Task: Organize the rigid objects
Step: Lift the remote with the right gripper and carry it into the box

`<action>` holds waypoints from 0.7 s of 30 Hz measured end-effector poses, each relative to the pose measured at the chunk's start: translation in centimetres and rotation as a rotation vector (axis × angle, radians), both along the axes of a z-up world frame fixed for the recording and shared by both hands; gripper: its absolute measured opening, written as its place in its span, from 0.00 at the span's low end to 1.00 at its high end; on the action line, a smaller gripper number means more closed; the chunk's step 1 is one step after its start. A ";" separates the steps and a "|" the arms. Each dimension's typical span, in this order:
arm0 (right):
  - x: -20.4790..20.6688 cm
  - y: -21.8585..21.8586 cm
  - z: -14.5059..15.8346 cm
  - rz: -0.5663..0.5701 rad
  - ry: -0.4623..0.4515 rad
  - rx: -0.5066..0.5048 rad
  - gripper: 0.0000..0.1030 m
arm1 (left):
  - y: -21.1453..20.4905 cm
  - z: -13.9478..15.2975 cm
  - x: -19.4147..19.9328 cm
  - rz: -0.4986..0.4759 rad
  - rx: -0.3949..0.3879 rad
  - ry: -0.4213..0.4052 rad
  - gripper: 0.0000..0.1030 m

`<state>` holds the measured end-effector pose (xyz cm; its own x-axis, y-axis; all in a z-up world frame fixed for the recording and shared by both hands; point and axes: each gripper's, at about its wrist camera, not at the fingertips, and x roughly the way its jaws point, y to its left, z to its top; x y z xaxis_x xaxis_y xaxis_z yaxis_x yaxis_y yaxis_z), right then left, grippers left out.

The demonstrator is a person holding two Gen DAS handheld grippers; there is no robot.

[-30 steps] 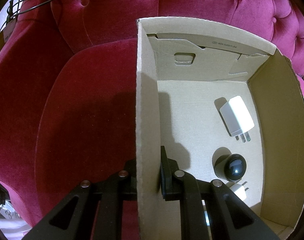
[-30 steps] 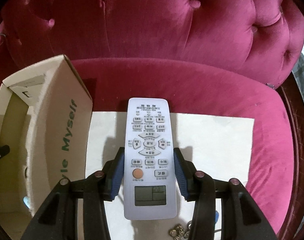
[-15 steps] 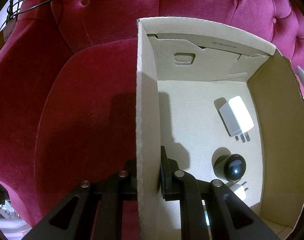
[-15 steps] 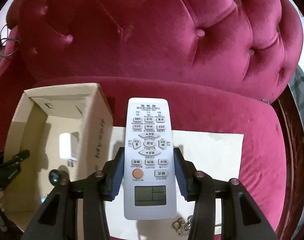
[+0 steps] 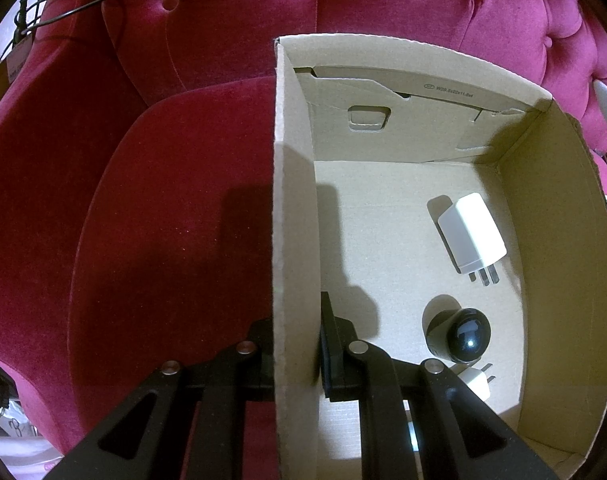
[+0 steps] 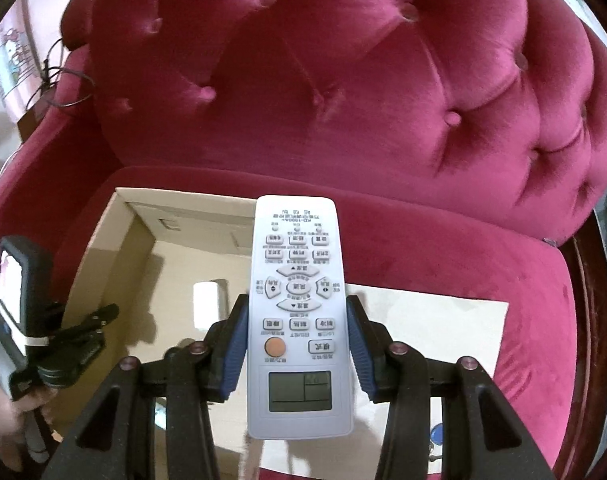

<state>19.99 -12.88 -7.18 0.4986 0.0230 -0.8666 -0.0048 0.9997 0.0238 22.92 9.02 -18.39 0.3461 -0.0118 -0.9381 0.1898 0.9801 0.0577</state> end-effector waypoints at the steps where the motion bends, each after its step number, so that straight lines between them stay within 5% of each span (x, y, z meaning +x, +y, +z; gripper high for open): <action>1: 0.0 0.4 0.1 0.009 -0.001 -0.001 0.48 | 0.0 0.0 0.0 0.000 0.000 0.000 0.14; 21: 1.2 8.3 -2.1 0.165 0.040 0.041 0.48 | 0.1 0.3 0.1 0.001 -0.009 0.002 0.14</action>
